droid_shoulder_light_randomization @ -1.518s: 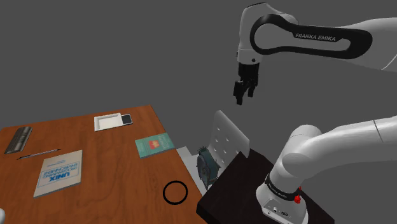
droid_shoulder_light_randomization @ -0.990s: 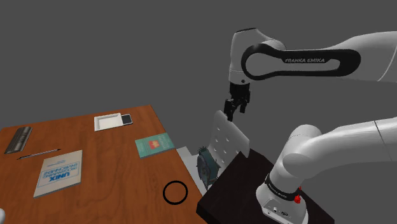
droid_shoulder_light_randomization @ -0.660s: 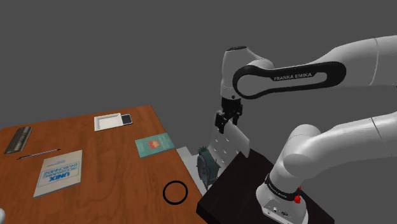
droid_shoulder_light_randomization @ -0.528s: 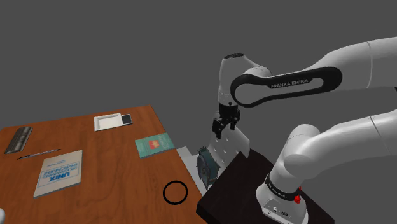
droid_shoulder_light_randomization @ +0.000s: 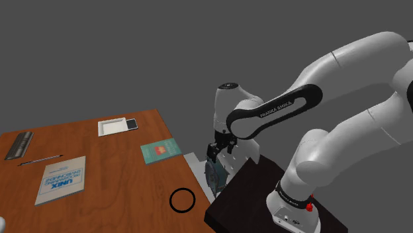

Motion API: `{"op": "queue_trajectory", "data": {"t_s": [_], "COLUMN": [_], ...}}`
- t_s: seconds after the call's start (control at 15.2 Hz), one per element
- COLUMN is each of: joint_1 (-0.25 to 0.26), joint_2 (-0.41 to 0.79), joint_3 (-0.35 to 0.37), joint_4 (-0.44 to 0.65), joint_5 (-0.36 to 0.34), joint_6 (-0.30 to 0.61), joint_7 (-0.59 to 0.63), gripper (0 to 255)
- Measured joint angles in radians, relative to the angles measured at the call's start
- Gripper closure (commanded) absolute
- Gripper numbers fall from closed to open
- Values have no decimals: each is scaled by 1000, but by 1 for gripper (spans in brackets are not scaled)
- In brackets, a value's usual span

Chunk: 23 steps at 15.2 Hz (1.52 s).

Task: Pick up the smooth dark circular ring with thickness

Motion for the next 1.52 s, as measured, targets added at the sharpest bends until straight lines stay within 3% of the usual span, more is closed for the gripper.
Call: {"op": "queue_trajectory", "data": {"t_s": [0.26,0.46,0.59,0.79,1.06,1.25,1.52], "joint_1": [-5,-24,-45,-52,62,140,199], "joint_2": [187,329,442,600,799,889,964], "joint_3": [72,121,151,129,2,-73,-140], "joint_4": [9,18,49,100,194,248,279], "joint_5": [0,-42,-120,-305,-539,-609,-658], "joint_6": [193,335,418,520,625,666,715], "joint_7": [100,195,294,468,709,793,838], "gripper": [0,0,0,0,0,0,0]}}
